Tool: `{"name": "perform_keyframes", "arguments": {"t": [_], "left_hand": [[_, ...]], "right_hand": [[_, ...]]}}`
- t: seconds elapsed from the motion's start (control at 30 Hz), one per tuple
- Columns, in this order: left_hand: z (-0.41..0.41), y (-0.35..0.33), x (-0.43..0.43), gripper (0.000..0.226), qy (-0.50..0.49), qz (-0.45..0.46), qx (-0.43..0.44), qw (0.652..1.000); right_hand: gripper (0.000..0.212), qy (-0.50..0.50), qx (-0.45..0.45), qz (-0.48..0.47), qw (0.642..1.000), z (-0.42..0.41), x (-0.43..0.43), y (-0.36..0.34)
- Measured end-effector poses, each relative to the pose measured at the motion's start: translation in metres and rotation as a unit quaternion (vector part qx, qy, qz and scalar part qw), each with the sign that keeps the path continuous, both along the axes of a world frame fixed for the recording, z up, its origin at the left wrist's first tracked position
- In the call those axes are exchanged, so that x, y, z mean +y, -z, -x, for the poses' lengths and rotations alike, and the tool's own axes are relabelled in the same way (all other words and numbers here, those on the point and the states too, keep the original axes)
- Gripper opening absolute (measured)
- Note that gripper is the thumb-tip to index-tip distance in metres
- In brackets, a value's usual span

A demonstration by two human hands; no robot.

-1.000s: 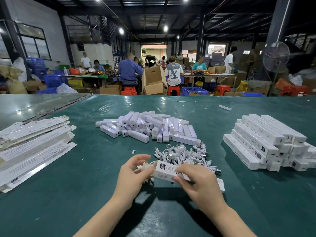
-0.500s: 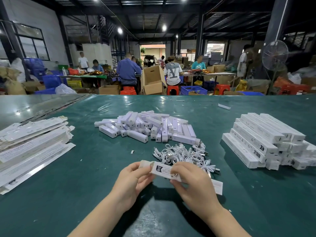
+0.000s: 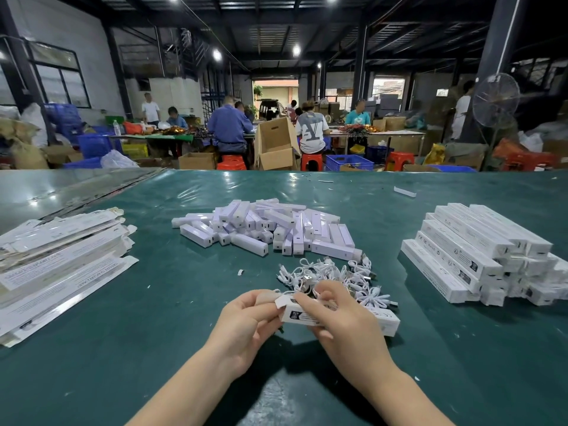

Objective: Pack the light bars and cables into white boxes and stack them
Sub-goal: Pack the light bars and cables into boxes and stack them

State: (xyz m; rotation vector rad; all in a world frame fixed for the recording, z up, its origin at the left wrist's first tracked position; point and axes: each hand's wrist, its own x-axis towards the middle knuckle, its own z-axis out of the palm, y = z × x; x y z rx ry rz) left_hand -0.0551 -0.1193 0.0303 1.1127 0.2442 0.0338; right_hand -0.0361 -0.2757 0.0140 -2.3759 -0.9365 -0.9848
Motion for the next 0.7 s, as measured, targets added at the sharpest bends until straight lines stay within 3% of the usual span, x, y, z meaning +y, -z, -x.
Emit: {"name": "perform_keyframes", "arguments": {"t": [0.3, 0.47, 0.57, 0.7], "left_hand": [[0.001, -0.006, -0.003, 0.012, 0.01, 0.114, -0.007, 0.993], [0.0, 0.003, -0.009, 0.007, -0.001, 0.052, -0.047, 0.998], [0.0, 0.006, -0.013, 0.006, -0.057, 0.048, -0.055, 0.996], [0.0, 0.009, -0.012, 0.006, -0.128, -0.044, -0.068, 0.988]], "right_hand": [[0.06, -0.007, -0.007, -0.018, 1.0, -0.003, -0.001, 0.001], [0.054, -0.007, -0.034, -0.026, 0.999, -0.004, 0.001, 0.004], [0.057, 0.002, -0.02, -0.021, 1.0, -0.006, 0.0, 0.005], [0.032, 0.02, -0.028, 0.02, 0.999, -0.007, 0.002, 0.003]]}}
